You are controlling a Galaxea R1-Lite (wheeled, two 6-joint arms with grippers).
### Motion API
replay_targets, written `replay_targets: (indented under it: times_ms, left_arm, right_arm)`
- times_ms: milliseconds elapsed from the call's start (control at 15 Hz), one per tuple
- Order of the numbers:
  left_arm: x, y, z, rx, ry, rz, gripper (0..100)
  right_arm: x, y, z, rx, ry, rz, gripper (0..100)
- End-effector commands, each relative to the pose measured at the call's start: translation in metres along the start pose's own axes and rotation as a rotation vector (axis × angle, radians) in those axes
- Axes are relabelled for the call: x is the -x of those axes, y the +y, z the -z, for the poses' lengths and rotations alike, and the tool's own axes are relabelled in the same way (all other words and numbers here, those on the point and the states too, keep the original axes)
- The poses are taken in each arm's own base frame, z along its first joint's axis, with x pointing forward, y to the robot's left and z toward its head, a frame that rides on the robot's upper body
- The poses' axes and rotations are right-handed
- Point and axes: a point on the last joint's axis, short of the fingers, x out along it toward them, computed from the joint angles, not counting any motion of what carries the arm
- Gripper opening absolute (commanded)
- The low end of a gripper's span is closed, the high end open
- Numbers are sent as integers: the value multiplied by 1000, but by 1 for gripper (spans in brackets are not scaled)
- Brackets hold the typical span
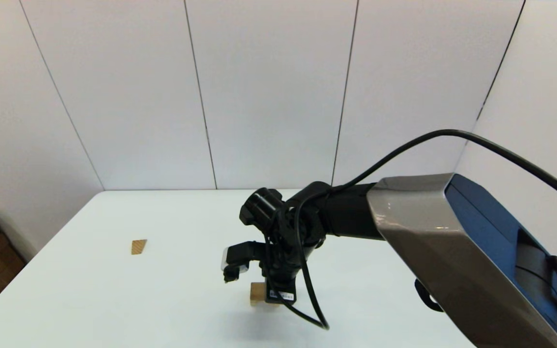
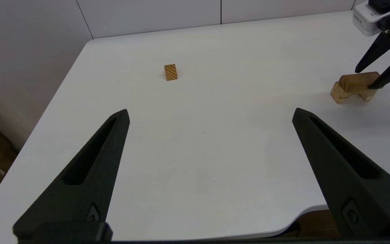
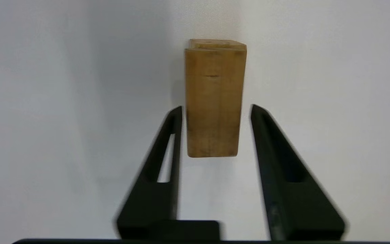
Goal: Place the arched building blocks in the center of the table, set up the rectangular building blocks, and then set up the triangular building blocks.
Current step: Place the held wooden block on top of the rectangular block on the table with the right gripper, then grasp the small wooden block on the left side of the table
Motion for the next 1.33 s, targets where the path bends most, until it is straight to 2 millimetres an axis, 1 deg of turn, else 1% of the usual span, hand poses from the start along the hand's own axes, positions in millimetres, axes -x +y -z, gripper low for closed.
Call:
replay_targets:
  times_ms: [67, 333, 533, 667, 733, 867, 1000, 1133, 1200, 1333]
  left_arm:
    - [0, 0, 0, 0, 1, 0, 100]
    - [0, 0, 0, 0, 1, 0, 100]
    - [0, 0, 0, 0, 0, 0, 100]
    - [0, 0, 0, 0, 1, 0, 100]
    - [0, 0, 0, 0, 1, 0, 100]
    - [0, 0, 0, 0, 0, 0, 100]
    - [0, 0, 0, 0, 0, 0, 100]
    - [0, 0, 0, 0, 1, 0, 100]
    - [0, 0, 0, 0, 0, 0, 100]
    - [0, 0, 0, 2, 1, 0, 100]
  right_arm:
    - [0, 1, -1, 7, 5, -2, 100]
    - [1, 1, -1, 4, -2, 4, 100]
    - [5, -2, -3, -1, -23, 27, 100]
    - [16, -9, -3, -18, -62, 69, 100]
    - [29, -13, -3, -25, -88, 94, 100]
    - [48, -21, 0, -64, -124, 137, 100]
    - [73, -36, 10, -109, -168, 200, 100]
    - [97, -50, 28, -161, -186, 253, 100]
    - [118, -59, 42, -204, -198, 294, 100]
    - [147, -72, 69, -301, -210, 354, 100]
